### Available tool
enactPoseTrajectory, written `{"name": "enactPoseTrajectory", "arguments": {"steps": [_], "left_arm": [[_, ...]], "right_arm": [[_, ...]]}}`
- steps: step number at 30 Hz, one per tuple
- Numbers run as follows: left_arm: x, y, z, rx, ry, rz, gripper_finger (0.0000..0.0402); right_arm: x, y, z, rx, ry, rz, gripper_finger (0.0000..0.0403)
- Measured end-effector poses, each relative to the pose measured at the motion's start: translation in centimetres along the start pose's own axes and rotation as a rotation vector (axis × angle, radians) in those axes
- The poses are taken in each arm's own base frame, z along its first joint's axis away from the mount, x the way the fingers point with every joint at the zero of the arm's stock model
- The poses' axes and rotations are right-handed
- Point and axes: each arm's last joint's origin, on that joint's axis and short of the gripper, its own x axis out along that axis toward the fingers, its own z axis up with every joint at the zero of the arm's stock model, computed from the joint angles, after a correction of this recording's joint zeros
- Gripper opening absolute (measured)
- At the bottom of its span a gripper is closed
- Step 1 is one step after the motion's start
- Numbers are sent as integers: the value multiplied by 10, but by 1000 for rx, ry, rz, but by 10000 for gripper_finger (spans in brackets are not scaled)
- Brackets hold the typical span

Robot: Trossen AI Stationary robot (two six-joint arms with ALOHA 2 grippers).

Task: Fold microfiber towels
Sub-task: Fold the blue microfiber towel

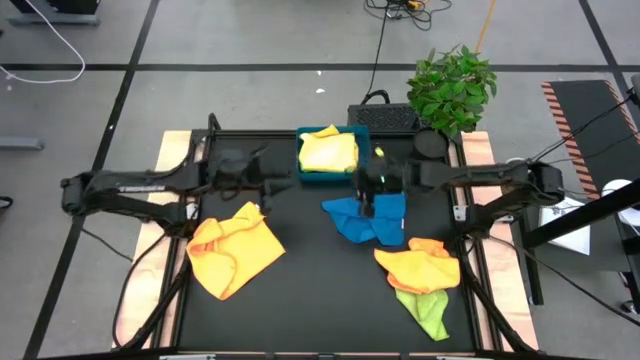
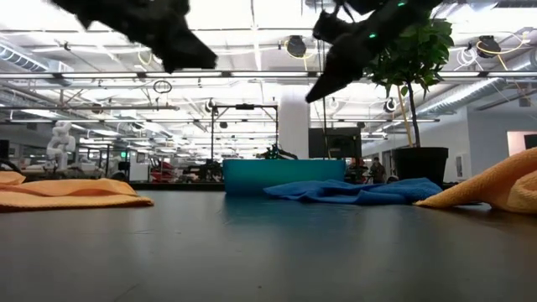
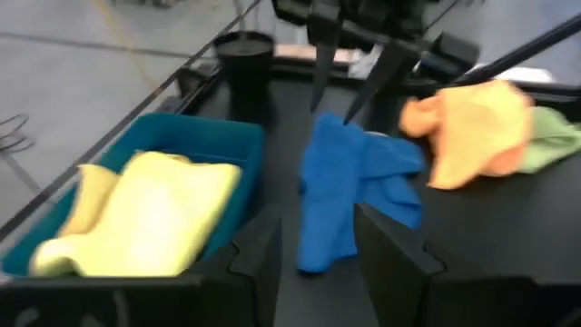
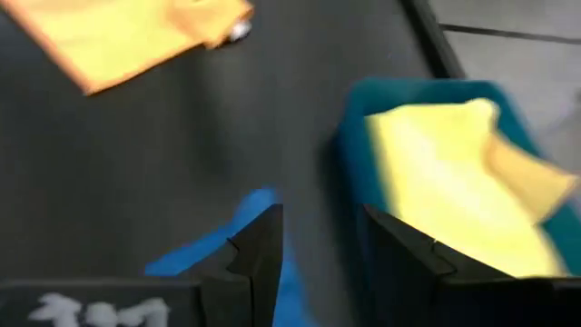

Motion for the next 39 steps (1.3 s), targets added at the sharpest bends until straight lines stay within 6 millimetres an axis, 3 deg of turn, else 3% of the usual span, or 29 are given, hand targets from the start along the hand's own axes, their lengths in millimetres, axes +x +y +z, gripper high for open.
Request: {"name": "enactPoseTrajectory", "arguments": {"steps": [6, 10, 15, 22, 33, 39], "left_arm": [[-19, -23, -50, -79, -143, -74, 92], [-20, -30, -80, -111, -209, -131, 78], [-23, -34, -100, -134, -257, -164, 72], [-23, -38, -103, -109, -255, -158, 72], [-24, -39, -101, -68, -287, -151, 72], [-5, -48, -99, -51, -216, -144, 72]], "right_arm": [[-8, 37, -39, 75, 43, 11, 137], [-4, 42, -69, 159, 111, -36, 137], [3, 43, -95, 149, 189, -45, 137], [14, 47, -111, 45, 288, -35, 137], [20, 51, -106, -24, 233, 25, 137], [37, 55, -115, -76, 270, 34, 137]]}}
